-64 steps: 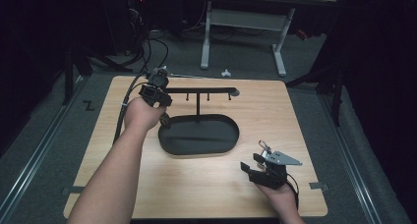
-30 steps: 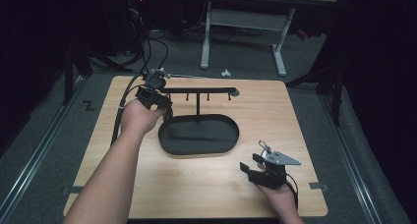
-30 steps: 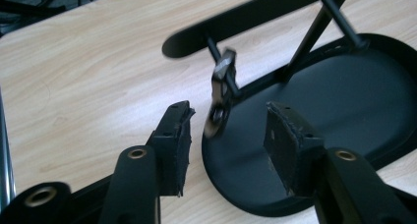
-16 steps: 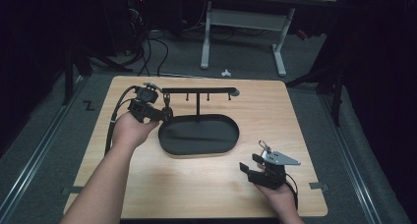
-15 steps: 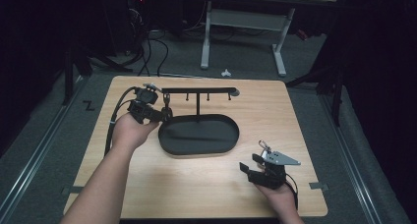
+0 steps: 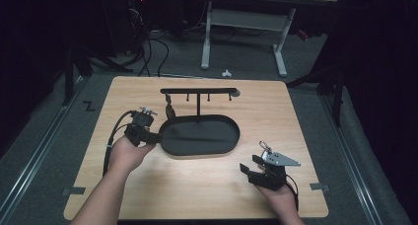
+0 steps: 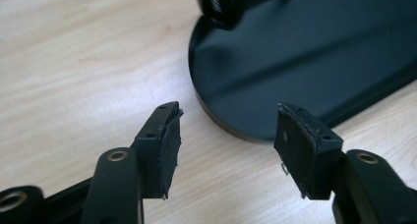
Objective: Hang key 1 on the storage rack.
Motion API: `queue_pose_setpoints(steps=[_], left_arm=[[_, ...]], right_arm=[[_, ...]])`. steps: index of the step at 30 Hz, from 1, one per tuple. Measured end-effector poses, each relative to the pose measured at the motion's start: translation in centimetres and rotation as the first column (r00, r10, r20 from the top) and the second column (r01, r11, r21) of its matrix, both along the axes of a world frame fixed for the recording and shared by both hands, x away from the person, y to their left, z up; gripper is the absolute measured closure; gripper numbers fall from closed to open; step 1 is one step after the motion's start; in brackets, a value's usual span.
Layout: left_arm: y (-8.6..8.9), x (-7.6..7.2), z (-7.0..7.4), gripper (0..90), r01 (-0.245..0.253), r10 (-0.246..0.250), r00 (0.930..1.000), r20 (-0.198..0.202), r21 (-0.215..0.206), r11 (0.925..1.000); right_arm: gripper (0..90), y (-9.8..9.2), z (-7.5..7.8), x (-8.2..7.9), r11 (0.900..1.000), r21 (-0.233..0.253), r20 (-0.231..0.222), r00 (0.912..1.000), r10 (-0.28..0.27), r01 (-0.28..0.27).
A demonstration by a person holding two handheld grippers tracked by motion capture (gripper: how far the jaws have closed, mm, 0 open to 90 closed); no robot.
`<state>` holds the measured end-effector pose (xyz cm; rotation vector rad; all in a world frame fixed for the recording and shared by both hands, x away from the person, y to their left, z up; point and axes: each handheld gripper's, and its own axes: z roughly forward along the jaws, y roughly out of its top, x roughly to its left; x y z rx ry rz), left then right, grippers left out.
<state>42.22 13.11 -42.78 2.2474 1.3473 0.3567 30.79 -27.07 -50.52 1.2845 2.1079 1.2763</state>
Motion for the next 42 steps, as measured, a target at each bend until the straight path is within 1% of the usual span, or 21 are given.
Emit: queue_pose_setpoints(steps=[5,9,11,16,18,20,22,24,26,27,30,34,36,39,40,41,42], left_arm=[[0.5,-1.1,-2.1,40.4,0.01,-0.01,0.9998,-0.016,0.001,1.0],[0.7,-2.3,-3.4,37.5,0.027,-0.027,0.9996,-0.002,0.012,0.9996],[0.9,-3.0,-4.1,36.1,0.045,-0.045,0.999,0.005,0.019,0.9988],[1.5,-4.9,-5.8,35.0,0.08,-0.081,0.9965,0.02,0.01,0.9967],[1.7,-5.4,-6.3,34.7,0.089,-0.089,0.9956,0.027,0.009,0.996],[1.9,-5.8,-6.6,33.8,0.098,-0.098,0.9943,0.043,-0.004,0.9952],[2.2,-6.2,-6.9,32.6,0.109,-0.107,0.9921,0.065,-0.019,0.9939],[2.6,-6.6,-7.3,32.0,0.124,-0.119,0.989,0.088,-0.056,0.9907],[3.0,-6.9,-7.7,31.5,0.137,-0.131,0.986,0.103,-0.058,0.9889],[3.1,-7.0,-7.9,31.3,0.137,-0.13,0.9852,0.112,-0.062,0.9886],[3.4,-7.3,-8.4,30.5,0.145,-0.135,0.9809,0.14,-0.063,0.9875],[3.8,-7.6,-8.6,29.5,0.173,-0.162,0.9722,0.17,-0.055,0.9833],[4.1,-7.6,-8.7,29.0,0.182,-0.17,0.9698,0.175,-0.057,0.9816],[4.6,-7.5,-8.8,29.1,0.185,-0.17,0.9668,0.191,-0.064,0.9807],[4.7,-7.6,-8.8,29.0,0.19,-0.174,0.9634,0.204,-0.063,0.9798],[4.7,-7.6,-8.8,28.7,0.196,-0.18,0.9608,0.211,-0.059,0.9788],[4.7,-7.6,-8.9,28.4,0.198,-0.18,0.9595,0.217,-0.063,0.9782]], right_arm=[[36.8,0.0,-0.1,0.1,1.0,-0.004,-0.004,1.0,0.008,-0.008],[37.3,0.0,-0.1,0.1,1.0,-0.019,0.001,1.0,0.006,-0.006],[37.3,-0.1,0.0,0.1,1.0,-0.022,0.005,1.0,0.003,-0.003],[37.6,-0.3,0.0,0.1,0.999,-0.043,0.019,0.9998,-0.002,0.003],[37.5,-0.5,0.0,0.1,0.998,-0.055,0.025,0.9997,-0.004,0.006],[37.3,-0.6,0.0,0.1,0.998,-0.058,0.026,0.9996,-0.014,0.015],[37.1,-0.8,-0.1,0.2,0.997,-0.066,0.028,0.9993,-0.024,0.026],[37.8,-0.9,-0.2,0.2,0.997,-0.074,0.025,0.9991,-0.035,0.037],[38.0,-0.9,-0.3,0.2,0.996,-0.083,0.024,0.9989,-0.039,0.041],[38.2,-0.8,-0.3,0.2,0.994,-0.094,0.02,0.9987,-0.046,0.048],[38.2,-0.8,-0.1,0.3,0.993,-0.106,0.019,0.9982,-0.057,0.059],[38.4,-0.8,0.3,0.7,0.988,-0.127,0.013,0.9965,-0.083,0.084],[38.7,-0.8,0.4,1.0,0.987,-0.134,0.002,0.9955,-0.094,0.094],[39.1,-0.7,0.3,1.3,0.981,-0.163,-0.016,0.9936,-0.112,0.108],[39.4,-0.7,0.2,1.5,0.979,-0.172,-0.024,0.9929,-0.116,0.11],[41.9,-0.6,0.2,1.5,0.975,-0.189,-0.035,0.9917,-0.124,0.115],[43.8,-0.6,0.2,1.6,0.97,-0.21,-0.034,0.9905,-0.133,0.123]])
